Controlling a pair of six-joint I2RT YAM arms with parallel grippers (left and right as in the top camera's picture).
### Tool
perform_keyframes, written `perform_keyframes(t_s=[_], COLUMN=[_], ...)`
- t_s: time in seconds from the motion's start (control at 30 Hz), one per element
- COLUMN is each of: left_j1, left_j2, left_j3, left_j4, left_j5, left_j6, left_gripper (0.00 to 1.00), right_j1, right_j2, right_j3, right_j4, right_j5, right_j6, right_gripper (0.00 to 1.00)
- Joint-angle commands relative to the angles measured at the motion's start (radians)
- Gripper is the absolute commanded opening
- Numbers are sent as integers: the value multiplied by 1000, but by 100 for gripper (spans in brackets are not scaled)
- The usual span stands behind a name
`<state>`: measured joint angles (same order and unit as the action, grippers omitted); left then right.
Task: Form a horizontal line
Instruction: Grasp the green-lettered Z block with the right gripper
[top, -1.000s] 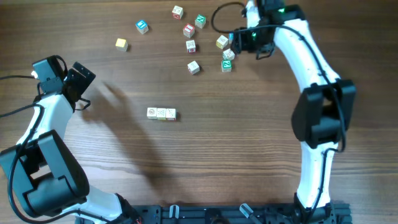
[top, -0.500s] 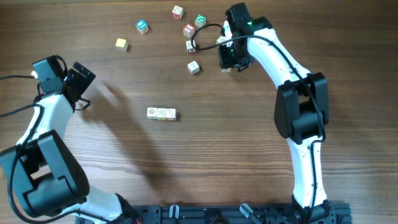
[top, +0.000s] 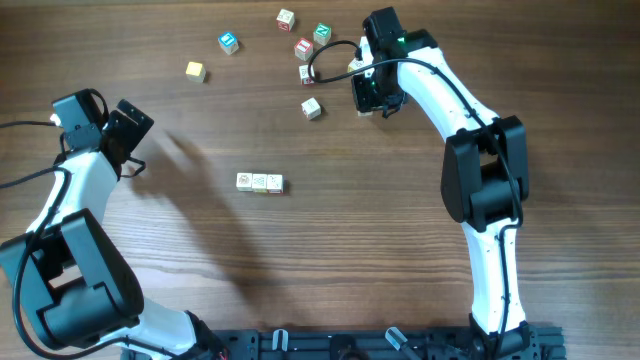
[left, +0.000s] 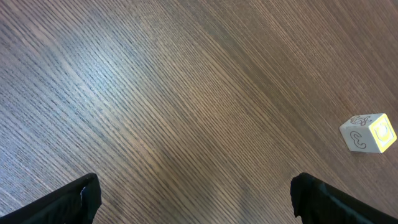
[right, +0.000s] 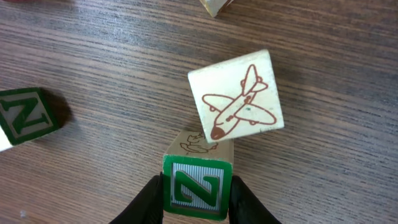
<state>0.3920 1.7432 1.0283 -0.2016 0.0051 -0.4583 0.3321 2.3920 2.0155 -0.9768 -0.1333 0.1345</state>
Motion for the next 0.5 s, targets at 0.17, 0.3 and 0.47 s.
perform_keyframes(t_s=[0.17, 0.3, 0.47], left_j1=[4, 4, 4], left_j2=[7, 7, 7], left_j3=[9, 9, 9], left_j4=[3, 3, 3], left_j5=[-6, -6, -6], left_j6=[2, 2, 2], left_gripper=[100, 100, 100], right_j1=[2, 2, 23], right_j2=[-136, -228, -232], right_j3=[-5, -5, -15], right_j4=[-76, -192, -357], right_j5=[2, -89, -152], right_j6=[25, 26, 104], right_gripper=[24, 24, 18])
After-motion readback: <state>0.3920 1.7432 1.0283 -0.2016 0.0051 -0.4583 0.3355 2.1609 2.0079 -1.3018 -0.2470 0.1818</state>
